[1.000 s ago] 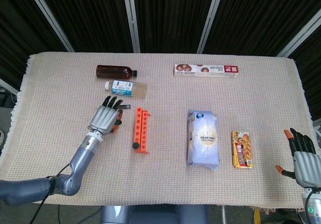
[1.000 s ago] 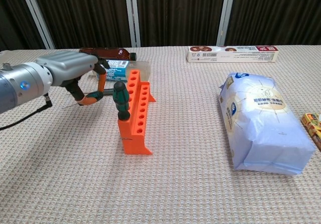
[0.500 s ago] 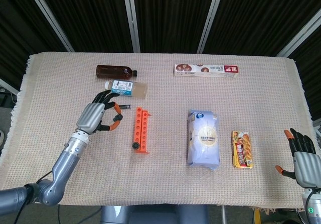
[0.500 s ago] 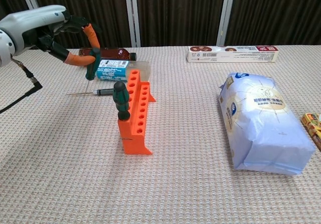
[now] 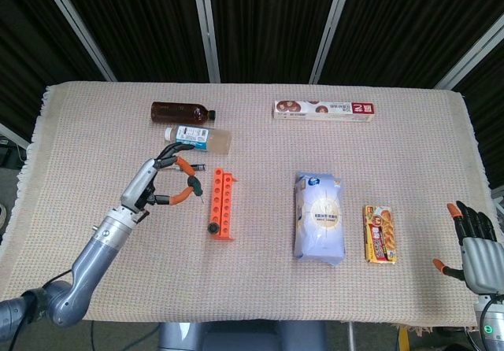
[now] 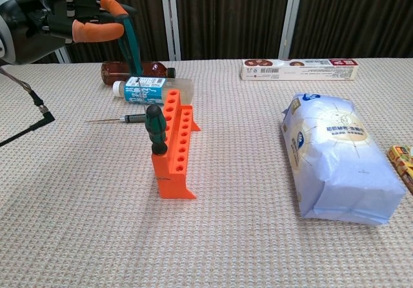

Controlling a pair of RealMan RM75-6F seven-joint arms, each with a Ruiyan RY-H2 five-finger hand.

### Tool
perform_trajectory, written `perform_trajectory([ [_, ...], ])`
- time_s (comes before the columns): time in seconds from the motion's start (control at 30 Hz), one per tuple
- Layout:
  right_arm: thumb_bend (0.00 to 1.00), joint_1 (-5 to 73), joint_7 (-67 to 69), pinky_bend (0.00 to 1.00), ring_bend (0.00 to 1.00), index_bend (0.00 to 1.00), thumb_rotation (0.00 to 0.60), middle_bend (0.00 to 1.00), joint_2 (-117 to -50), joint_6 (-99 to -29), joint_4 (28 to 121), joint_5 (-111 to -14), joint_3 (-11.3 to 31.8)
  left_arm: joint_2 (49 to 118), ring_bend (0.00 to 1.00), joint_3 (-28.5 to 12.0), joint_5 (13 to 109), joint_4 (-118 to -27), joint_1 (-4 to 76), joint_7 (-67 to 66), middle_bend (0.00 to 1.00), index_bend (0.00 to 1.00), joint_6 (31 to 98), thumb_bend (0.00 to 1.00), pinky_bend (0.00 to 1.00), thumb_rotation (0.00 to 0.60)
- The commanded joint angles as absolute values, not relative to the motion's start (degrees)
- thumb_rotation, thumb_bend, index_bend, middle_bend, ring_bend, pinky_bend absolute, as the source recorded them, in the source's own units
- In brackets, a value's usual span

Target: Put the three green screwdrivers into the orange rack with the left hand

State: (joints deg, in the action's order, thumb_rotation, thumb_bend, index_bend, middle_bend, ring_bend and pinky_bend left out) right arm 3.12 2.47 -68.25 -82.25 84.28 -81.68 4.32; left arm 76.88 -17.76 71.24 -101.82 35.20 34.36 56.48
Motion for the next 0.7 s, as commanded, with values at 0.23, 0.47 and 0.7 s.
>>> perform_trajectory([
  [0.23, 0.00, 2.99, 2.42, 0.00, 0.00, 0.00, 0.600, 0.00, -68.18, -82.32, 84.30, -81.44, 4.38, 78.21, 0.00, -18.00, 73.10, -99.28, 36.42, 36.54, 0.13, 0.63, 54.74, 0.55, 0.00, 0.600],
  [0.47, 0.00, 3.00, 2.54, 0.00, 0.00, 0.00, 0.600, 0.00, -68.16, -82.08, 84.15, -81.15, 4.46, 79.27, 0.00, -18.13, 72.27, -98.22, 36.99, 35.71, 0.13, 0.63, 55.09, 0.55, 0.00, 0.600],
  [0.7, 0.00, 3.11, 2.48, 0.00, 0.00, 0.00, 0.600, 0.00, -68.20, -81.80, 84.20, -80.95, 4.54, 80.74, 0.00, -18.71, 71.79, -97.01, 37.73, 35.10, 0.13, 0.63, 55.77, 0.55, 0.00, 0.600],
])
